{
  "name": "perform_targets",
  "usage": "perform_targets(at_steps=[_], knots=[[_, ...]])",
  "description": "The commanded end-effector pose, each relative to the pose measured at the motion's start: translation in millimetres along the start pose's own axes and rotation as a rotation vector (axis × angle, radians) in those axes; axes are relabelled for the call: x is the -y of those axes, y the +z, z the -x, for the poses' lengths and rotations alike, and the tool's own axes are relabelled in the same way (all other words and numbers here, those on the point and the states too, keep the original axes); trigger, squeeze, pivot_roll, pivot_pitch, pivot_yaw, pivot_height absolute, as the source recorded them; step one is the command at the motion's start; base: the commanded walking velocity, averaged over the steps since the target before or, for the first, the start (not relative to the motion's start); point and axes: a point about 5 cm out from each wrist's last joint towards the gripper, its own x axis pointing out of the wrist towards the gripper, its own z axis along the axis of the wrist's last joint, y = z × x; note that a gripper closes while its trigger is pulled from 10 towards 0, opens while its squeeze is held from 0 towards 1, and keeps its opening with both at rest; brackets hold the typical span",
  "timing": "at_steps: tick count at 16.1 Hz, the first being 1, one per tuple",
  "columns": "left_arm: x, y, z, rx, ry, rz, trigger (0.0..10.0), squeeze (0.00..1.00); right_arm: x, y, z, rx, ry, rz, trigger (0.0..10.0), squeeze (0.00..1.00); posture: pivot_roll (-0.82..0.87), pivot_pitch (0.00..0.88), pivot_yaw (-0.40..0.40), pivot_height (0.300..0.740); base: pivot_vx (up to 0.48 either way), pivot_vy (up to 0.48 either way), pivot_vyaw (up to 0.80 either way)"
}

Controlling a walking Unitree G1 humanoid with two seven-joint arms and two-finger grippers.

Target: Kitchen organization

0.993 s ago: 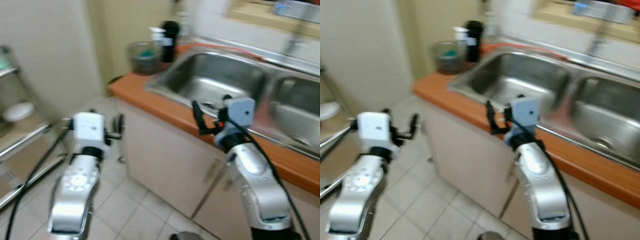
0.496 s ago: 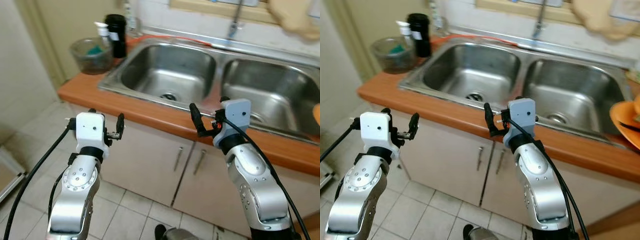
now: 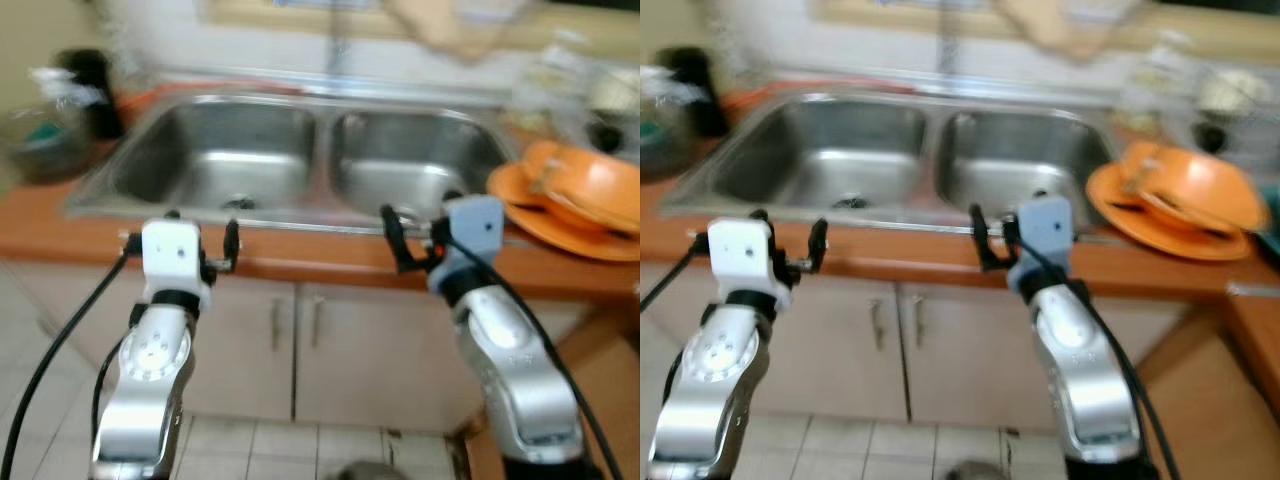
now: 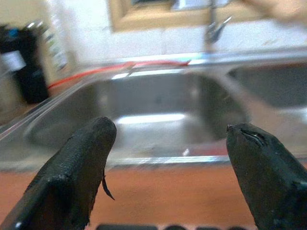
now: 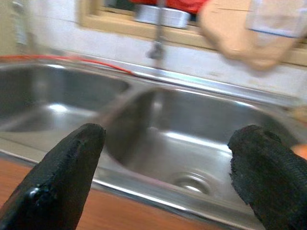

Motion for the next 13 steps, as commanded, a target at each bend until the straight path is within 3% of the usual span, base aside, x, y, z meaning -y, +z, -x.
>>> perform_targets(at_steps=[1,4,13], knots=[[2.4,-1.3,1.0,0.005,-0.007,-0.021,10.0,0.00,0.5,4.0,-1.1,0.016,0.001,0.002,10.0,1.00,-0.11,0.000,0.001,0.740,0.000,0.000,-0.76],[1.4,-3.6,1.6,-0.040,-0.006,0.023,10.0,0.00,-1.3,3.9,-1.1,0.012,0.016,0.006,10.0,1.00,-0.11,0.000,0.001,0.740,0.000,0.000,-0.76],[1.0,-3.0,0.4,-0.026,-0.009,0.040,10.0,0.00,0.6,2.2,-1.0,-0.012,-0.005,0.036,10.0,1.00,-0.12,0.000,0.002,0.740,0.000,0.000,-0.76]])
